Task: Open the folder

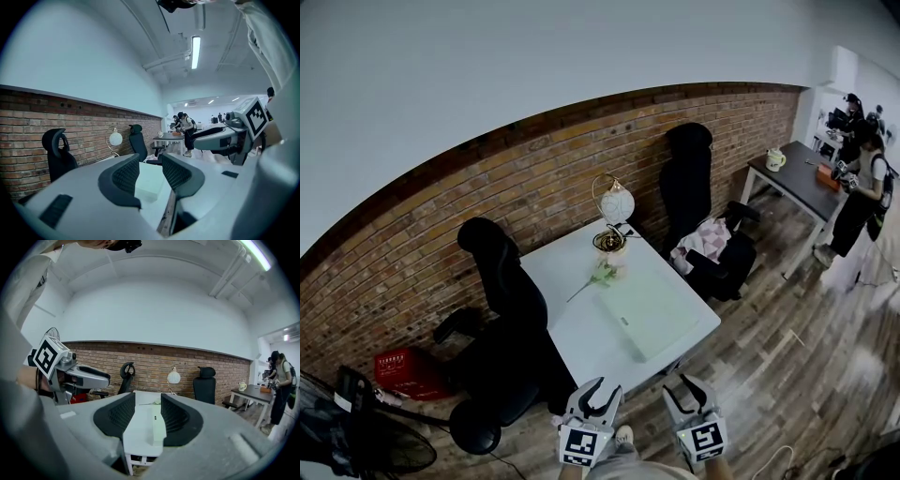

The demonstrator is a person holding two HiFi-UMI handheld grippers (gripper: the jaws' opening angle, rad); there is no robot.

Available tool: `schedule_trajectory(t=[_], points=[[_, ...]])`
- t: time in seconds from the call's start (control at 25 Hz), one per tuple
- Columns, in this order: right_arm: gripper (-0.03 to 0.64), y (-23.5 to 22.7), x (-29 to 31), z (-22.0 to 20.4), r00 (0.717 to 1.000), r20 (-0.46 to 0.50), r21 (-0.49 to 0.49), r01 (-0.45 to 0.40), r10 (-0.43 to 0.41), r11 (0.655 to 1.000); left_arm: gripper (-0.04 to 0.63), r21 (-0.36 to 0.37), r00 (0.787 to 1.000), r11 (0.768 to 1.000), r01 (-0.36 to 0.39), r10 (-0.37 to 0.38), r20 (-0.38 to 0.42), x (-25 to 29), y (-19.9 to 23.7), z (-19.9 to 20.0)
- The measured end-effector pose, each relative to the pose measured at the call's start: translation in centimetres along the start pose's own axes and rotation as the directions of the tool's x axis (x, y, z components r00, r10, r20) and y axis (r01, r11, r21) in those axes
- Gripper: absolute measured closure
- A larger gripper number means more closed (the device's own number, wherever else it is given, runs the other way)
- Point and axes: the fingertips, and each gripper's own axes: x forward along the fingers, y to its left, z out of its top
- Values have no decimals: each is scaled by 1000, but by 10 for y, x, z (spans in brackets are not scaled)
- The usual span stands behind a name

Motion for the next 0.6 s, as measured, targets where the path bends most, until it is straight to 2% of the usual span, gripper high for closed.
schedule_trajectory(t=[0.6], points=[[445,-32,66,4,997,-48,29,64,-62,998,442,1,998,998,64,-64,-7,64,50,8]])
